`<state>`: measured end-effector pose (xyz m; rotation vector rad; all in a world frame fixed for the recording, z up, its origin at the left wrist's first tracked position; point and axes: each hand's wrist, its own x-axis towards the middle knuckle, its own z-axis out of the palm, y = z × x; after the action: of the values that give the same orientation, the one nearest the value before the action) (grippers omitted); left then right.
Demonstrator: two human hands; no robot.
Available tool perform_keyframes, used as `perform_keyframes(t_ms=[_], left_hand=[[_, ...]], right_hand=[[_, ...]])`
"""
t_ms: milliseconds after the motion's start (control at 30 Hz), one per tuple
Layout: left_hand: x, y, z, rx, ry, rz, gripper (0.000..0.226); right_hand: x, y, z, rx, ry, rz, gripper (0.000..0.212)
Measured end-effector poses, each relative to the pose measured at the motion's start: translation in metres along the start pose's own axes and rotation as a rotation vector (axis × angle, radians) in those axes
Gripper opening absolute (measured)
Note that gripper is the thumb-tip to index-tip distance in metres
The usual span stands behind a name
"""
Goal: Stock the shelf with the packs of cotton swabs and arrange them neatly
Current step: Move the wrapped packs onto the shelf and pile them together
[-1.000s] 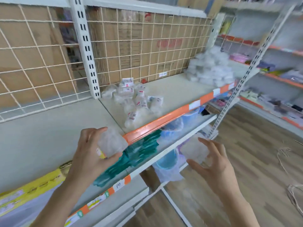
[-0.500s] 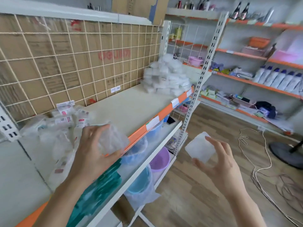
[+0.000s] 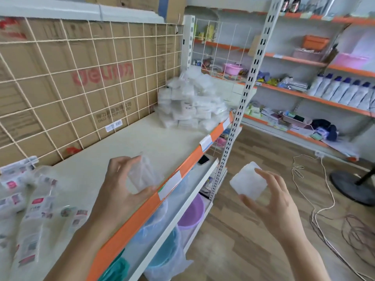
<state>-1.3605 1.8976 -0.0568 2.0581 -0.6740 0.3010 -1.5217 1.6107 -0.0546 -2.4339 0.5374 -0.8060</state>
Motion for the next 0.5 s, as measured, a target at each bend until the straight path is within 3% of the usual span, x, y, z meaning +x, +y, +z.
perform_keyframes(t_ms=[500], left_hand=[[0.14, -0.037, 0.103, 0.134, 0.075, -0.143, 0.063]], right_hand=[[0.201, 0.079, 0.067, 0.166, -0.125, -0.121, 0.061]])
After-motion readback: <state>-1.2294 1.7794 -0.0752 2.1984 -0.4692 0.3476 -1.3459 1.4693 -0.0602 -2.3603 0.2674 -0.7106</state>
